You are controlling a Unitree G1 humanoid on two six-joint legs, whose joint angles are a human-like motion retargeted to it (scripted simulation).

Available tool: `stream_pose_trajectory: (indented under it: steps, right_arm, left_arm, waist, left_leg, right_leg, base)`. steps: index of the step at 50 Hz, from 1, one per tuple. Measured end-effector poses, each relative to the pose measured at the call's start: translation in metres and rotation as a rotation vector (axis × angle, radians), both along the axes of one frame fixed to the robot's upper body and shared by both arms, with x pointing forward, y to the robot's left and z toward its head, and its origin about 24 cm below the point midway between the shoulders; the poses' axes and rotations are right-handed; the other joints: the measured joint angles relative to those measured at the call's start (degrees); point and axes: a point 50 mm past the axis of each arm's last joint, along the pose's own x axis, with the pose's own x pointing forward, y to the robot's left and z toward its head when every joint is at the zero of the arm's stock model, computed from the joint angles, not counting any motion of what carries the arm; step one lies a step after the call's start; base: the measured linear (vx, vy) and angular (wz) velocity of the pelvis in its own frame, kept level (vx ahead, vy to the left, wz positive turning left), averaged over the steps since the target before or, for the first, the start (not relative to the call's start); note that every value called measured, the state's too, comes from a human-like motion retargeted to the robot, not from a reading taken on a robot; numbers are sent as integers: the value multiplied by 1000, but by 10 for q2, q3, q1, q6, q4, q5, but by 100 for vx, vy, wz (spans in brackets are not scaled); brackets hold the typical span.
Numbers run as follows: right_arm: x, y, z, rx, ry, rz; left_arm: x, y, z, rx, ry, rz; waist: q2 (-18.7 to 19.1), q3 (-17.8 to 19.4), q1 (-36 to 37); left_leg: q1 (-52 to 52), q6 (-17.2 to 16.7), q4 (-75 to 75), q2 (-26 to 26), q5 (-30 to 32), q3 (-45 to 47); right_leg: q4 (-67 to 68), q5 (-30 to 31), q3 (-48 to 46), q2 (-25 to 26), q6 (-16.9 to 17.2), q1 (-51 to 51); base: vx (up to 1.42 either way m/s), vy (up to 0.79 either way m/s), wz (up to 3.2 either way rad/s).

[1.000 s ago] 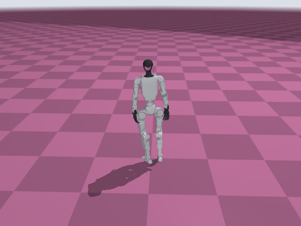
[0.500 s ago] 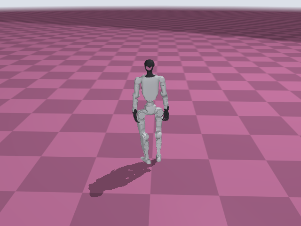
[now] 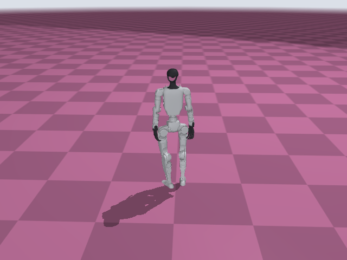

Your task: In place motions

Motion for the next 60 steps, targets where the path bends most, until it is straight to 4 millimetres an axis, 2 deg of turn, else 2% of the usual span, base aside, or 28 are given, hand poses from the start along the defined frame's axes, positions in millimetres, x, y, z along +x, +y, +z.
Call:
stream_pose_trajectory:
  steps: [25, 46, 60]
  right_arm:
    - [-3, 1, 0, 1, 12, -3]
    - [1, 4, -1, 9, -3, 8]
    - [-6, -2, 1, -14, 26, -4]
  left_arm:
    - [-1, -3, 0, -8, 3, -5]
    - [-5, -3, 0, -11, 11, 1]
    - [1, -6, -1, -21, -4, -14]
  waist:
    - [4, -2, -7]
    - [10, 4, -19]
    - [9, 3, -21]
  left_leg:
    - [3, 2, -2, -1, -2, 7]
    - [8, 1, -3, 2, -6, 32]
    - [9, 2, 1, 3, -9, 36]
  right_leg:
    - [3, 1, 6, -1, 2, -5]
    - [1, 6, 25, 11, -7, -12]
    - [2, 6, 35, 7, -1, -11]
  base:
    - [0, 0, 0]
    - [0, 0, -2]
    - [0, 0, -6]
